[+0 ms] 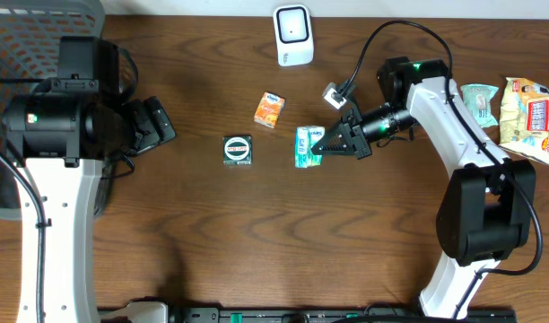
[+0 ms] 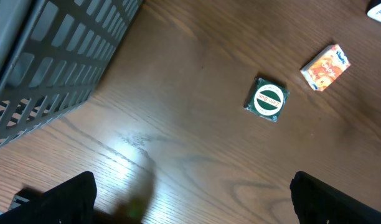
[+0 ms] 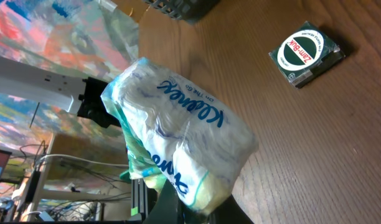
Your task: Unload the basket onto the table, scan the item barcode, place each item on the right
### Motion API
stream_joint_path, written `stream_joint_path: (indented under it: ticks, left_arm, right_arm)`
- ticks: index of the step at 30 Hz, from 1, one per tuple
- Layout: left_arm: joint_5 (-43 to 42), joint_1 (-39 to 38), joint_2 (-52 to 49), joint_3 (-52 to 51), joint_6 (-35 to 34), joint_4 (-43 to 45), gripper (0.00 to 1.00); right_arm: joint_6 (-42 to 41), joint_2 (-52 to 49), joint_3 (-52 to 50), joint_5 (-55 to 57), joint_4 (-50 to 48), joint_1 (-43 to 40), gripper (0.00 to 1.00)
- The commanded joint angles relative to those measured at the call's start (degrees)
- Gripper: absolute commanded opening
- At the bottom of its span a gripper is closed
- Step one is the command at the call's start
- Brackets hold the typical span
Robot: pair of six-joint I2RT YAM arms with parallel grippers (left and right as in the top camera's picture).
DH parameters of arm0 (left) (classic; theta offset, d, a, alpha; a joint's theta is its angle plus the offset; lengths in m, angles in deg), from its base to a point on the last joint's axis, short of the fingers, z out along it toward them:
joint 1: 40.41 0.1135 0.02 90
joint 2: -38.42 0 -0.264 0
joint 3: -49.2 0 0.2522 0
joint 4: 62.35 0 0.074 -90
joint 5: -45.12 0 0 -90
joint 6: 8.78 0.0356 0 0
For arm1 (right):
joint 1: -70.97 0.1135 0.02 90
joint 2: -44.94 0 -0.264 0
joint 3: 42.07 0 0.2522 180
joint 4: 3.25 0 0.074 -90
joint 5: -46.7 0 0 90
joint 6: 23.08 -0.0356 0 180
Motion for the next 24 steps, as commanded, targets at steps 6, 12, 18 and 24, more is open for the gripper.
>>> stream_joint_path:
  ticks: [6,12,18,24]
  left_arm:
    - [0.5,0.3,-0.2,-0.1,-0.2,-0.1,0.98]
    - [0.5,0.3,-0.2,-0.1,-0.2,-0.1,0.98]
    - [0.5,0.3,-0.2,-0.1,-0.2,-0.1,0.97]
    - [0.5,0.3,-0.2,-0.1,-0.2,-0.1,0.98]
  right_arm:
    - [1.4,1.6,0.1,-2.1,-0.2,-0.2,0.01]
    - [-20.3,1.5,0.1,8.6,-10.3,1.1,0.02]
    - [-54.1,1.5,0.1,53.4,-21.2,8.1,0.01]
    - [-60.8,1.5,2.7,73.7,-25.4,14.3,0.01]
